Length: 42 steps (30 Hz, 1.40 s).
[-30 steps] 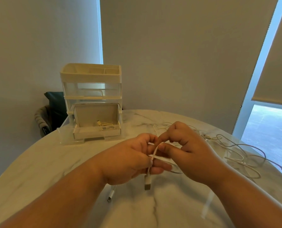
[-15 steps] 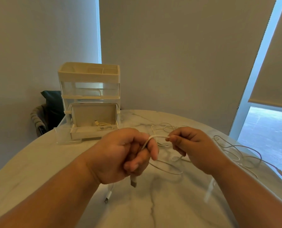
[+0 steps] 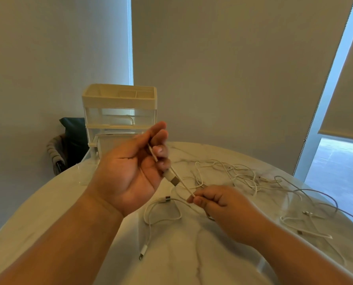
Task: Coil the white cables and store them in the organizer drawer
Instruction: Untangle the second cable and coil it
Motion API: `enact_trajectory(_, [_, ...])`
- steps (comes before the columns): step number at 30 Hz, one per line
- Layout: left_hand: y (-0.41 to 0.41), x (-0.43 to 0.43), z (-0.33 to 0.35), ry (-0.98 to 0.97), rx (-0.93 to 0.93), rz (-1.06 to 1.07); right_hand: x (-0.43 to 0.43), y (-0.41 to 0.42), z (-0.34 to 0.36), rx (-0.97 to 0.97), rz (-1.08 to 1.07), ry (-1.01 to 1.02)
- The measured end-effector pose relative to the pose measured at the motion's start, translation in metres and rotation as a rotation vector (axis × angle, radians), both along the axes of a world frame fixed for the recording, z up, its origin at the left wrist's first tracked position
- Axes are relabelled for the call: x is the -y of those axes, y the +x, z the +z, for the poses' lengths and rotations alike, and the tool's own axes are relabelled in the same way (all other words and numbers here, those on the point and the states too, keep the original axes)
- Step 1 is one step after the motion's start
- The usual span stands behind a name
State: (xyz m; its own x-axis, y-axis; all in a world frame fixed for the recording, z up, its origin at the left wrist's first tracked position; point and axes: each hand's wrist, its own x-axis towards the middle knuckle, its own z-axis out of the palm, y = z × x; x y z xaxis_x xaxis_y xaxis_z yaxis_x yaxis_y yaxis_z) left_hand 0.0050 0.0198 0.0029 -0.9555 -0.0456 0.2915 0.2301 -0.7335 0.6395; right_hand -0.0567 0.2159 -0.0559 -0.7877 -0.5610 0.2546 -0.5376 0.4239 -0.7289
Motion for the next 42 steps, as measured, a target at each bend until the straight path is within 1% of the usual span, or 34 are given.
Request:
enact_trajectory(3, [-0.004, 0.007, -0.001, 0.021, 0.030, 0.066, 0.001, 0.006, 0.003, -0.061, 0.025, 0.045])
enact_trajectory(7, [-0.012, 0.011, -0.005, 0.061, 0.107, 0.096, -0.001, 0.010, 0.004, -0.128, 0.054, 0.151])
enact_trajectory(13, [-0.016, 0.011, -0.009, 0.126, 0.186, 0.172, 0.004, 0.016, 0.002, -0.136, 0.121, 0.277])
enact_trajectory(15, [-0.018, 0.012, -0.011, 0.133, 0.230, 0.207, 0.006, 0.018, 0.001, -0.126, 0.133, 0.277])
enact_trajectory(18, [-0.024, 0.012, -0.016, 0.068, 0.294, 0.297, 0.007, 0.020, 0.002, -0.138, 0.120, 0.223])
enact_trajectory(20, [-0.028, 0.010, -0.019, -0.040, 0.289, 0.347, 0.006, 0.020, 0.002, -0.147, 0.100, 0.181])
enact_trajectory(21, [-0.029, 0.008, -0.020, -0.136, 0.265, 0.373, 0.006, 0.020, 0.002, -0.149, 0.091, 0.173])
enact_trajectory(22, [-0.029, 0.005, -0.024, -0.296, 0.218, 0.421, 0.006, 0.021, 0.003, -0.151, 0.083, 0.166])
enact_trajectory(23, [-0.026, 0.001, -0.028, -0.534, 0.144, 0.492, 0.005, 0.021, 0.003, -0.164, 0.069, 0.163])
enact_trajectory(25, [-0.020, -0.007, -0.037, -1.070, -0.055, 0.624, 0.001, 0.020, 0.007, -0.226, 0.025, 0.162])
enact_trajectory(26, [-0.018, -0.010, -0.040, -1.261, -0.133, 0.654, -0.001, 0.020, 0.009, -0.264, -0.005, 0.164])
enact_trajectory(27, [-0.017, -0.012, -0.041, -1.388, -0.170, 0.657, -0.005, 0.019, 0.012, -0.297, -0.039, 0.160])
enact_trajectory(28, [-0.016, -0.013, -0.041, -1.468, -0.185, 0.649, -0.009, 0.018, 0.015, -0.330, -0.073, 0.152])
enact_trajectory(31, [-0.017, -0.018, -0.039, -1.622, -0.200, 0.602, -0.016, 0.016, 0.021, -0.440, -0.145, 0.132])
enact_trajectory(33, [-0.013, -0.024, -0.037, -1.679, -0.199, 0.544, -0.018, 0.016, 0.023, -0.448, -0.156, 0.087])
enact_trajectory(34, [-0.011, -0.026, -0.037, -1.678, -0.188, 0.513, -0.020, 0.015, 0.025, -0.435, -0.158, 0.052])
enact_trajectory(37, [-0.007, -0.027, -0.038, -1.576, -0.137, 0.405, -0.025, 0.013, 0.028, -0.419, -0.179, -0.024])
enact_trajectory(38, [-0.006, -0.027, -0.038, -1.585, -0.127, 0.375, -0.026, 0.013, 0.029, -0.433, -0.188, -0.028])
enact_trajectory(42, [-0.005, -0.034, -0.037, -1.825, -0.129, 0.370, -0.026, 0.014, 0.028, -0.487, -0.188, -0.017])
